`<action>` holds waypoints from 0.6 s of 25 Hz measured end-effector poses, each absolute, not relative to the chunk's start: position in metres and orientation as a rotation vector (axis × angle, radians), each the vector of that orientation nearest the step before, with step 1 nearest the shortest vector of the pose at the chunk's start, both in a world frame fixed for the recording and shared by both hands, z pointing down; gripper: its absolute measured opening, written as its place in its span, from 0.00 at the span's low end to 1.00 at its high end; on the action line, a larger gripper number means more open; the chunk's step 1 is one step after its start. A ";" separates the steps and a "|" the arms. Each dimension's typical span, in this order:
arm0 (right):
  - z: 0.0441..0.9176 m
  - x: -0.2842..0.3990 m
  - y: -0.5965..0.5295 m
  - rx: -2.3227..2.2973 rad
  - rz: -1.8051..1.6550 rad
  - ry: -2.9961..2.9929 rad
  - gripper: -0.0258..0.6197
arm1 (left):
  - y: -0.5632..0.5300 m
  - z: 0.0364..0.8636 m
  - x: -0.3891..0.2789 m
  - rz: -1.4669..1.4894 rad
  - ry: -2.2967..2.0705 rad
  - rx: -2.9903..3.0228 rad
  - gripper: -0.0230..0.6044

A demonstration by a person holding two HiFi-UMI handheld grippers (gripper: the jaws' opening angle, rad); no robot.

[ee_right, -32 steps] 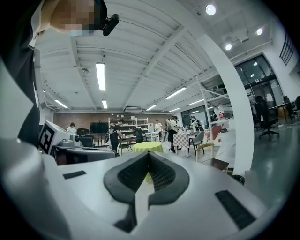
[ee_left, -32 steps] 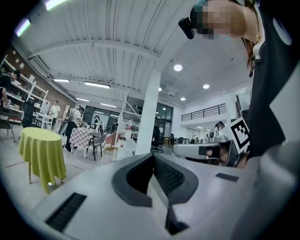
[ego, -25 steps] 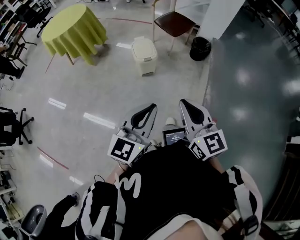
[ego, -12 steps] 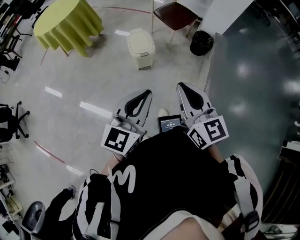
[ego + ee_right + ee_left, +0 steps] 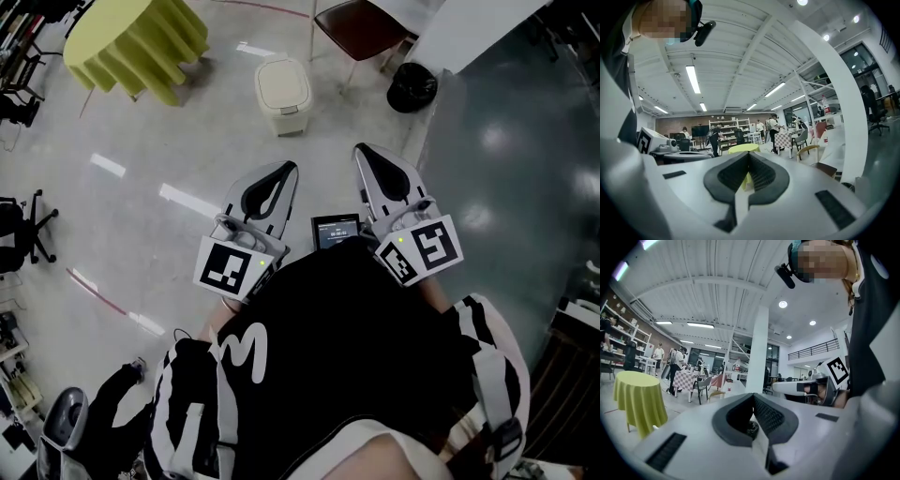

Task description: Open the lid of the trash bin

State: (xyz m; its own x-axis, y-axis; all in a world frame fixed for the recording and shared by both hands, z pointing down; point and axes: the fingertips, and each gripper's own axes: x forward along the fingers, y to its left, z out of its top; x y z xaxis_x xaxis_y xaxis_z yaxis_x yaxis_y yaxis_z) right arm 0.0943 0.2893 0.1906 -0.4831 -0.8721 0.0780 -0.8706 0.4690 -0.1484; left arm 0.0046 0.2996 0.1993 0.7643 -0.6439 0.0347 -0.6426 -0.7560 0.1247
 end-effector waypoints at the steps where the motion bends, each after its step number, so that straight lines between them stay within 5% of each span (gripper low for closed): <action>1: 0.190 0.098 0.283 -1.585 -0.260 2.689 0.04 | 0.294 0.199 0.008 -0.018 -1.046 2.826 0.05; 15: 0.199 0.143 0.227 -1.482 -0.254 2.755 0.04 | 0.252 0.213 0.053 0.026 -1.121 2.799 0.05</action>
State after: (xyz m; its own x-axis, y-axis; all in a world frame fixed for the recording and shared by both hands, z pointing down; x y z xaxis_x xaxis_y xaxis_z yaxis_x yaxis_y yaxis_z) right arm 0.1430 0.2268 0.1992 -0.5542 -0.8291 0.0738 -0.8287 0.5411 -0.1434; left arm 0.0528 0.2518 0.2130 0.7245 -0.6864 0.0628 -0.6886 -0.7166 0.1106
